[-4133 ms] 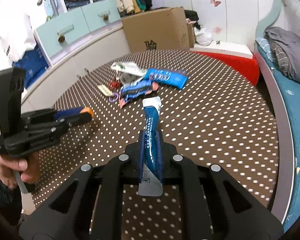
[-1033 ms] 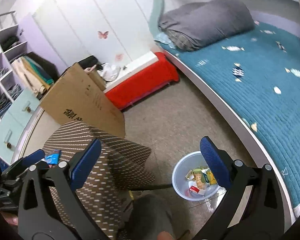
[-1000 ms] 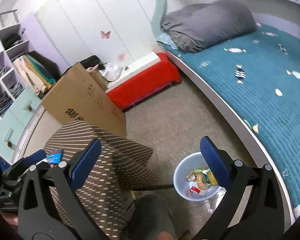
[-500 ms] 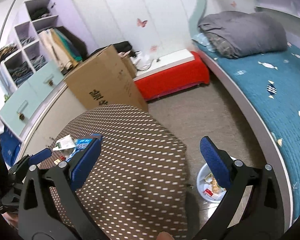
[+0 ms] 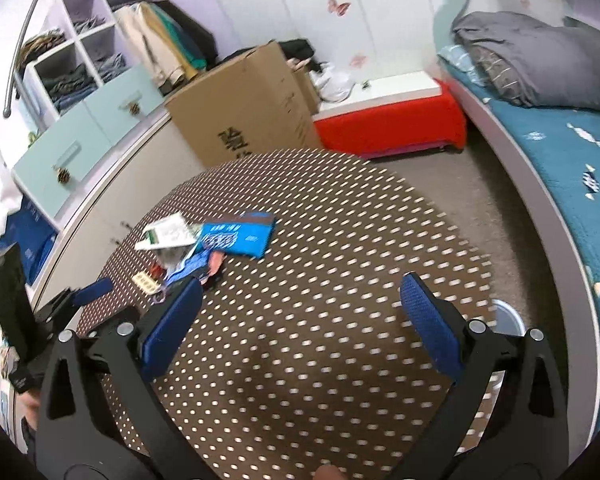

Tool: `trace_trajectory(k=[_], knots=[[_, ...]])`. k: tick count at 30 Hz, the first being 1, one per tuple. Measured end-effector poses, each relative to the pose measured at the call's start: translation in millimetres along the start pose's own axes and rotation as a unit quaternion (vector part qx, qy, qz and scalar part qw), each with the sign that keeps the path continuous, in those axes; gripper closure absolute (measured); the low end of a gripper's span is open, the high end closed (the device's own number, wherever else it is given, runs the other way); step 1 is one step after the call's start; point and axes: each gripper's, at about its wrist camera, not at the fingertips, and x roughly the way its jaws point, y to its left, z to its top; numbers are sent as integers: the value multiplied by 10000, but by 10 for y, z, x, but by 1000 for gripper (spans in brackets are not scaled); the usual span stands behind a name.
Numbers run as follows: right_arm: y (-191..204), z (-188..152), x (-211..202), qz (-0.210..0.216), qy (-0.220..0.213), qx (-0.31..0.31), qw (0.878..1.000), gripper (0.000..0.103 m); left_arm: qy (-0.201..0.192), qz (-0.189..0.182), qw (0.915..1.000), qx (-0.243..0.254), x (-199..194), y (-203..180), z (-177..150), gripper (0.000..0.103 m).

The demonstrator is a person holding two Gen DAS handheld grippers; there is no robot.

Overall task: Collect trash
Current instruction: 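Move both open grippers back over the table, then grasp the white tag with the purple ring using the left gripper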

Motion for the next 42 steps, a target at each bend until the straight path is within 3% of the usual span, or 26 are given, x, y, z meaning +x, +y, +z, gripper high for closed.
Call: trace_trajectory(k=[4,8,13,15,17,22,31,35,39,42], knots=[[89,-75,132,93,144,-18,9999,6,208,77,9994,265,156,139,-23,9],[143,-127,223,126,242,-6,9996,6,424,24,9965,715,308,163,-31,27],[147,-183,284,106,323,18,9994,6,585,-375,9916,1095,417,257,8,37],[148,-199,300,96,336,36,9994,6,633,-533,9910,1052,402,305,14,60],[140,-221,318,88,360,46,9993,6,642,-532,9905,1097,365,323,-17,72],[212,-255,368,46,366,-42,9993,6,590,-565,9907,1089,258,372,-137,81],[413,-203,495,117,485,-204,9985,6,535,-493,9908,1145,353,264,-70,79],[467,-187,535,110,515,-285,9982,6,542,-734,9913,951,342,295,-57,96],[605,-138,623,163,542,-376,9977,6,490,-784,9925,800,278,311,-111,103],[723,-115,713,215,585,-467,9970,6,418,-749,9945,599,214,371,-146,103]])
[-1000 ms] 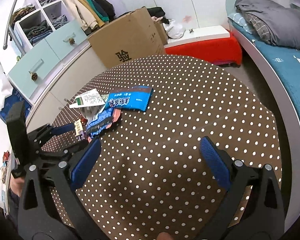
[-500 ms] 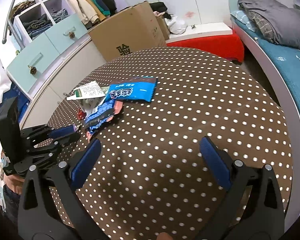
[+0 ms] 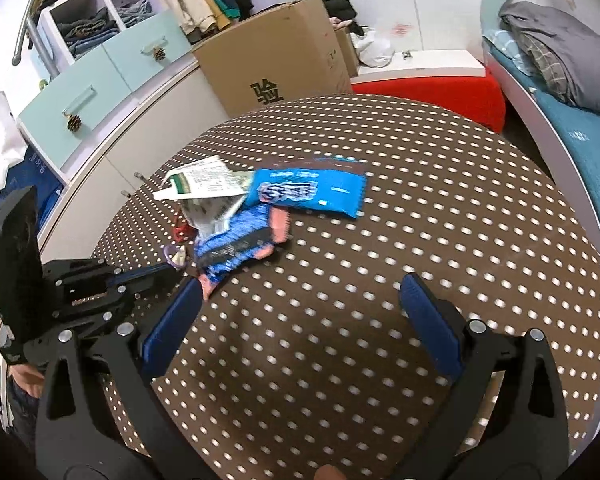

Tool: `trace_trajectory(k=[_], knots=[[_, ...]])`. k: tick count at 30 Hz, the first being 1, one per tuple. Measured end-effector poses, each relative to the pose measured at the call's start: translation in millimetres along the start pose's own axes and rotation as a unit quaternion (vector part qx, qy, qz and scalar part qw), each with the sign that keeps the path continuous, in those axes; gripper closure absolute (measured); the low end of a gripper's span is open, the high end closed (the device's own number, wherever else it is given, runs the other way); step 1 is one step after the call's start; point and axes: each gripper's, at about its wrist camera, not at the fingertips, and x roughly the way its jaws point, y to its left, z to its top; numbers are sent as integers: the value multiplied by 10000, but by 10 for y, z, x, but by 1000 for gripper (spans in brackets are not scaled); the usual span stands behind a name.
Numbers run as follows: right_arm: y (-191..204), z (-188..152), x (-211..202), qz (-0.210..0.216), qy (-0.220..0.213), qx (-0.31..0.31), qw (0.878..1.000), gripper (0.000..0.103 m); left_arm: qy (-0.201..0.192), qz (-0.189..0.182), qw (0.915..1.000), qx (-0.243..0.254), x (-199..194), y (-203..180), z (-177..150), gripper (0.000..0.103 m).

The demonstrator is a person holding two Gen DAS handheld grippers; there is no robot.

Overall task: Collect trash
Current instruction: 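Grasp the white tag with the purple ring using the left gripper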

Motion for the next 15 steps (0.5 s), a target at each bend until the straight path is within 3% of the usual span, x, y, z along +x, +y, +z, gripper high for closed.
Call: trace_trajectory(k=[7,9,10,12,15], knots=[[253,65,273,9,120,-128,9998,6,-141,0,9997,-223,-112,110,-68,103],[272,70,287,-21,85,-95,9999,6,-156,-1,9997,-176,-111,94,-59,98],[274,65,290,-28,82,-90,9999,6,-148,19,9998,-161,-98,93,-51,94],[273,60,286,-38,72,-90,9999,6,-124,85,9998,-113,-50,63,-6,61],[281,60,283,-70,72,-106,9999,6,-77,102,9999,-40,23,62,74,59]])
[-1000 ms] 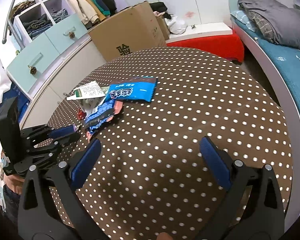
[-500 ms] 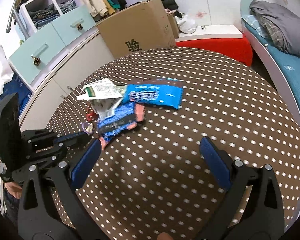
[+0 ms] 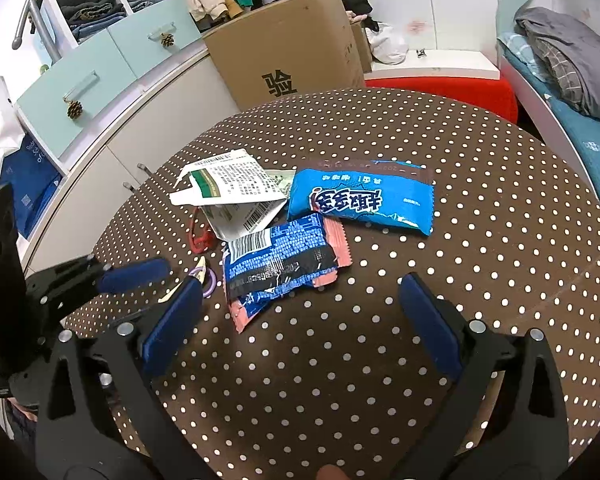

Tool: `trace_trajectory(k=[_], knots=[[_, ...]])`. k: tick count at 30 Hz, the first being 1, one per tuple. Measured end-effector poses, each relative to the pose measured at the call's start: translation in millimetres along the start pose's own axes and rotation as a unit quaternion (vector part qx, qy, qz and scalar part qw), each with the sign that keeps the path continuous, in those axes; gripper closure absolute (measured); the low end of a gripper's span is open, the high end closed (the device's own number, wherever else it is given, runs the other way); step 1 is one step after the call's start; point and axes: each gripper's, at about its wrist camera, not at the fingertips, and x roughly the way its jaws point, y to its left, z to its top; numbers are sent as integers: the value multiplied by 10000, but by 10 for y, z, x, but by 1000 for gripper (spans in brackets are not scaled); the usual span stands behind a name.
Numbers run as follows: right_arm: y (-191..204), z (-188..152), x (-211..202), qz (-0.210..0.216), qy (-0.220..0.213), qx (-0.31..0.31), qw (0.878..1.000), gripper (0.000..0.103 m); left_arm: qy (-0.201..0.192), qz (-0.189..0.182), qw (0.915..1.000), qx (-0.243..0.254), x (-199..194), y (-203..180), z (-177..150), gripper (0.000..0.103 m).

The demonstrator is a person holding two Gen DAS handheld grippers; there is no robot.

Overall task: Collect trash
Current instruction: 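Grasp the white tag with the purple ring using the left gripper, then grasp the blue snack wrapper with the right gripper while the left holds the tag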

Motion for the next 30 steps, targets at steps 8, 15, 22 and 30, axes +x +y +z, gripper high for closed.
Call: trace_trajectory(k=[8,15,22,30], knots=[[1,-6,-2,-59,-12,-76,10000,6,228,-149,9995,143,120,-98,24,84],[234,79,205,-153,106,-456,9988,6,-76,-21,9979,-644,-133,132,-184,84],[492,83,324,-495,173,-963,9940,37,-283,94,9906,-1331,-307,315,-353,84],[378,-88,105,-144,72,-836,9964,50,-323,1,9892,-1432,-384,235,-446,84]])
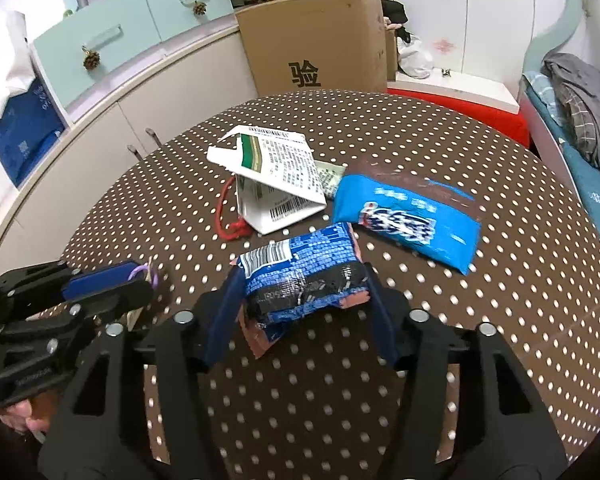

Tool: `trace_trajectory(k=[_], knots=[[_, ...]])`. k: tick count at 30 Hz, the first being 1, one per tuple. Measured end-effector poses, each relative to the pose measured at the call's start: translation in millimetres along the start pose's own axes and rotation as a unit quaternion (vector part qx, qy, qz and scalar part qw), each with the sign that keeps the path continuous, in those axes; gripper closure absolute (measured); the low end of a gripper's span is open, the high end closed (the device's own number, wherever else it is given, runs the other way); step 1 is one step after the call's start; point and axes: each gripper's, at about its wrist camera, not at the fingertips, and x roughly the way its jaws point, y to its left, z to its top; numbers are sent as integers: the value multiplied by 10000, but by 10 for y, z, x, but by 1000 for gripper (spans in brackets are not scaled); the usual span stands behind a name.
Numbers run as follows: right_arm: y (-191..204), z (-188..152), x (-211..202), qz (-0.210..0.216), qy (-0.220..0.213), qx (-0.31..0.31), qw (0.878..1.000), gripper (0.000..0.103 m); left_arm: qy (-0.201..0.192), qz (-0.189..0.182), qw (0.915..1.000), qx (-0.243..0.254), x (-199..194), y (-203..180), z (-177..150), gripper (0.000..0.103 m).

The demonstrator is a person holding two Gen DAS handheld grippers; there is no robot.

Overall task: Collect trash
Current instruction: 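Grasp the blue snack wrapper with the right gripper while the left holds the tag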

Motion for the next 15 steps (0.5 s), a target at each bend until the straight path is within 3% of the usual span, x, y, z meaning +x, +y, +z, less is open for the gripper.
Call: trace_trajectory(k=[8,9,15], knots=[[-270,-178,-340,96,-167,199,9996,60,2,-30,10000,62,-2,-241,11,84],[-295,-187,-367,118,-180,214,9995,69,0,-33,10000,77,-4,-264,20,84],[-467,-253,-522,352,-199,312,9987,85,-9,-74,9998,178,13,-469,69,84]])
